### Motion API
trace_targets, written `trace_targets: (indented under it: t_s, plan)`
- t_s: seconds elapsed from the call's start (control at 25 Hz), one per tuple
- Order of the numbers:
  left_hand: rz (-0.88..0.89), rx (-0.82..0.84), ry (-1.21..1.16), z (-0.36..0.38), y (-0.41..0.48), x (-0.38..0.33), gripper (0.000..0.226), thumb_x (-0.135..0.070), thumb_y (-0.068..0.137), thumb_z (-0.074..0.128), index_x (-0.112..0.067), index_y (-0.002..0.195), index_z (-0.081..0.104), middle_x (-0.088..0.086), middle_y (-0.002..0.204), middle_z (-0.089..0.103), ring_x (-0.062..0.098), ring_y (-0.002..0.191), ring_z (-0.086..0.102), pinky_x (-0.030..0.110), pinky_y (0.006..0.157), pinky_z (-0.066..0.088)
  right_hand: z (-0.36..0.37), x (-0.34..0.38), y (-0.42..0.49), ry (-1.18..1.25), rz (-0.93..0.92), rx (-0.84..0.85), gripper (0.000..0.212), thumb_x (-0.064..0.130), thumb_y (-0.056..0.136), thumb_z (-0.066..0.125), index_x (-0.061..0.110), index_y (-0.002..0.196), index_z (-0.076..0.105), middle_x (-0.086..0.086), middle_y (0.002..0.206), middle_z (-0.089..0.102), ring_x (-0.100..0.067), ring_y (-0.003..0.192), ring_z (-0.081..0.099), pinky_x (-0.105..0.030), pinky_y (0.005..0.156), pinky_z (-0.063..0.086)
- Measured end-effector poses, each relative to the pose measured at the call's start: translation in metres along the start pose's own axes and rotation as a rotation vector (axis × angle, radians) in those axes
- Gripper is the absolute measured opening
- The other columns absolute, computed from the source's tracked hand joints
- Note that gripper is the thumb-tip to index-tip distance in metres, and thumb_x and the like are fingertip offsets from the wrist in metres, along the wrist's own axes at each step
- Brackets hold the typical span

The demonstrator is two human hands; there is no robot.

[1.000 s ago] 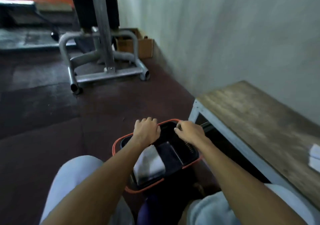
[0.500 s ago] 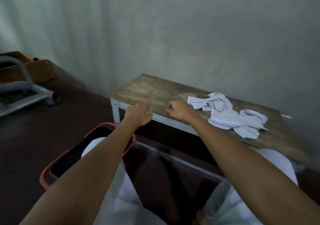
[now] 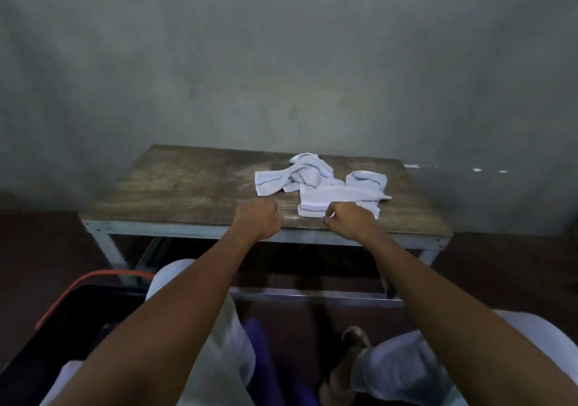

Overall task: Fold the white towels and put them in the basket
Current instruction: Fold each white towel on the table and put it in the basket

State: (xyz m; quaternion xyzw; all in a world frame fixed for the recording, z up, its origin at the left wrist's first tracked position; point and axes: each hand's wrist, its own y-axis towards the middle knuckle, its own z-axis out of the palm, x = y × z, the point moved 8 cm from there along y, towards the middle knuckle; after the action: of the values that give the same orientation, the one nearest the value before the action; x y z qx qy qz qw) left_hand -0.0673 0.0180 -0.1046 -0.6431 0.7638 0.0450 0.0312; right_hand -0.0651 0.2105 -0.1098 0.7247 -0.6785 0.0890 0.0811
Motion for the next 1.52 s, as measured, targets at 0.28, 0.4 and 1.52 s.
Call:
trace_targets:
  t_s: [0.28,0.4,1.52]
  plan:
    - [0.033,0.059,-0.079,0.049,0.067,-0.019,0.033,-0.036,0.089,0.043,-0.016,0.109,0.060,0.010,0.120,0.060,0.031,0.111,0.056,0.038,0.088,0.043,0.015,-0.059,0.055,-0.048,0.028,-0.105,0.022,0.038,0.085,0.051,0.026,0.096,0.066,0.001,0.103,0.069,-0.022,0.101,0.061,-0.035,0.084,0.044]
    - [0.111,-0.011,-0.255,0.062,0.108,-0.029,0.026,-0.031,0.089,0.045,-0.015,0.101,0.062,0.009,0.111,0.065,0.031,0.104,0.059,0.035,0.080,0.044,0.010,-0.060,0.092,-0.147,-0.054,-0.202,0.026,0.031,0.087,0.048,0.024,0.107,0.063,0.002,0.109,0.067,-0.022,0.106,0.056,-0.038,0.086,0.036]
    - [0.343,-0.587,-0.696,-0.266,0.150,-0.045,0.012,-0.032,0.074,0.067,-0.020,0.075,0.066,0.000,0.074,0.066,0.017,0.071,0.059,0.030,0.070,0.046,-0.276,-0.020,0.118,-0.068,-0.189,-0.331,0.027,0.024,0.080,0.063,0.022,0.059,0.046,-0.001,0.073,0.055,-0.024,0.077,0.055,-0.035,0.073,0.043]
